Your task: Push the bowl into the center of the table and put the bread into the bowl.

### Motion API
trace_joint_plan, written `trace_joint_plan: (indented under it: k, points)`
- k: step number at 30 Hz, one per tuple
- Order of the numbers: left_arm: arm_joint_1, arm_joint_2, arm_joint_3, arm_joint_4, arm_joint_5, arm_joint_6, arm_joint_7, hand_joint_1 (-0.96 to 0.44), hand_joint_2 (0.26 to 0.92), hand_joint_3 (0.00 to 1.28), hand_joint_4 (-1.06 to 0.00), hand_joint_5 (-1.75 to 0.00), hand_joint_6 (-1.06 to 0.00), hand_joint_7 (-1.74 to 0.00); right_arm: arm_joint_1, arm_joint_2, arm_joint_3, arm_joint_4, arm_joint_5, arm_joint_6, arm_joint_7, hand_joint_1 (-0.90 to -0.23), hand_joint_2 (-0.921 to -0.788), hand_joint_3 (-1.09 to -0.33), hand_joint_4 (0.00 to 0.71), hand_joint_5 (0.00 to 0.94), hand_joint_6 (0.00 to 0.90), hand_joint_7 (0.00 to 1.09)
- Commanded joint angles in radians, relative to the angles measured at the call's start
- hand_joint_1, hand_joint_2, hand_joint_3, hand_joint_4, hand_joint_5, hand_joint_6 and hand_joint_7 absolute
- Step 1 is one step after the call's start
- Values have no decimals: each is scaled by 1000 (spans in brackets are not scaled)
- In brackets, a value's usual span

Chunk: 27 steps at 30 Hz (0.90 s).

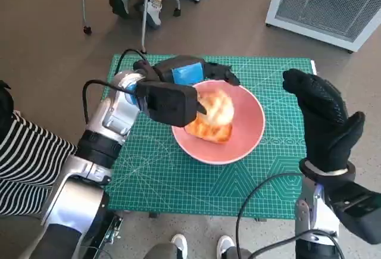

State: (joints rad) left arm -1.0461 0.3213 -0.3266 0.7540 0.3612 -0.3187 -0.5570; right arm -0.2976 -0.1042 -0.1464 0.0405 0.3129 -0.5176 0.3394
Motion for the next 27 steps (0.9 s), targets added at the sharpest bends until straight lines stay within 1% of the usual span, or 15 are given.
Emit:
trace_joint_plan:
  k: [1,4,8,14,20,21,22,24,27]
  points:
    - [-12,11,-1,-5,-6,-19,-22,-414,836,12,-89,-2,-236,-10,18,0,-5,2,3,15,-9,-707,-921,-726,181,0,68,429]
    - [-4,22,4,-16,-10,-27,-30,-449,844,12,-44,0,-201,-3,14,-2,-7,-1,4,20,-11,-707,-921,-726,181,0,67,430]
    - [5,37,19,-28,-23,-33,-35,-481,849,10,-12,0,-172,-1,8,-6,-10,-6,4,28,-15,-707,-921,-726,181,0,66,432]
    - [25,59,69,-57,-87,-31,-72,-512,853,8,0,1,-138,0,-3,-15,-16,-21,6,47,-21,-706,-921,-727,180,0,65,434]
    - [62,75,144,-110,-200,-26,-114,-512,858,8,1,1,-122,0,-21,-28,-24,-40,1,71,-32,-706,-921,-728,180,0,63,437]
    - [74,76,169,-124,-236,-30,-119,-521,871,20,1,1,-102,0,-27,-32,-25,-43,-1,76,-35,-706,-921,-727,181,0,64,437]
    - [82,76,186,-134,-261,-31,-123,-509,867,26,1,1,-101,-15,-31,-34,-27,-45,-2,80,-37,-706,-921,-727,181,0,64,438]
    - [102,69,225,-152,-321,-31,-132,-493,866,31,1,1,-104,-31,-41,-38,-29,-48,-7,88,-42,-706,-921,-729,182,1,63,439]
    - [141,22,307,-156,-454,-56,-137,-482,873,35,-1,0,-115,-41,-67,-47,-33,-47,-17,102,-54,-706,-921,-731,183,1,63,440]
